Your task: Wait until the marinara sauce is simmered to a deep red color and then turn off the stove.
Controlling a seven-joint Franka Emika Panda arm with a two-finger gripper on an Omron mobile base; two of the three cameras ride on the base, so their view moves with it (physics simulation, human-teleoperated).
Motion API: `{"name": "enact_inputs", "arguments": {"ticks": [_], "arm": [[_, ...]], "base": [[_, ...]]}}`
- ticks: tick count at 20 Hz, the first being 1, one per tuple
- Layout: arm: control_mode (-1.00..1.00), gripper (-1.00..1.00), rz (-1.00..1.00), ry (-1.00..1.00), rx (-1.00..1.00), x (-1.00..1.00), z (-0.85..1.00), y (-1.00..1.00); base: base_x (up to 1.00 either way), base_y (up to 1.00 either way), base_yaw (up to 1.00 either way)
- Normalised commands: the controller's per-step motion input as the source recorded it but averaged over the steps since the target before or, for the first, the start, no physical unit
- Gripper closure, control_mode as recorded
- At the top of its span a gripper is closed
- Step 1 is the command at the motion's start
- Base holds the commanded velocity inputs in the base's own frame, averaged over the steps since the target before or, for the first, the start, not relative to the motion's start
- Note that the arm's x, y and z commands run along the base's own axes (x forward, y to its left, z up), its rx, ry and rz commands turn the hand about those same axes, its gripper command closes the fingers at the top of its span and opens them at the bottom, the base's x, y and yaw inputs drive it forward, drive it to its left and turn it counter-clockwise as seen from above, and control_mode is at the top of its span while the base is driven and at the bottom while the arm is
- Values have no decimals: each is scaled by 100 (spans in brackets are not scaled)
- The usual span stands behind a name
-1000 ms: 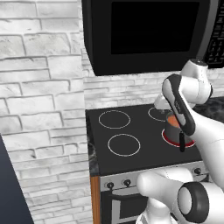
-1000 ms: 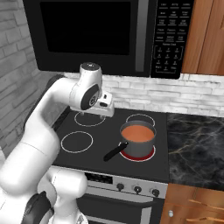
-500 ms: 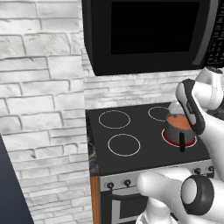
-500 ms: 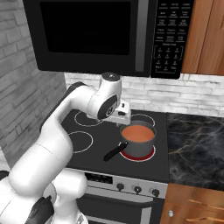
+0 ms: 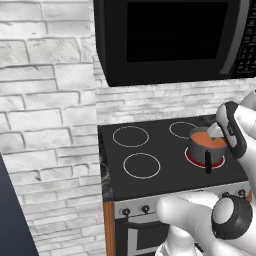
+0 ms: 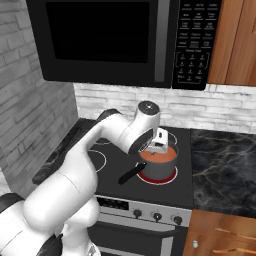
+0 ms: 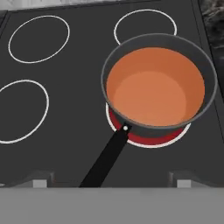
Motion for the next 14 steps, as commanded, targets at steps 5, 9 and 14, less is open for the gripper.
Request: {"name": "enact_inputs", "arguments": {"ticks": [5, 9, 14], "arm": [[-100, -100, -3, -27, 0, -8, -44, -53], [-100, -100, -5, -26, 0, -36, -33, -54], [-100, -100, -6, -22, 0, -42, -30, -60]], "base": [[0, 0, 0], [0, 0, 0], [0, 0, 0]]}}
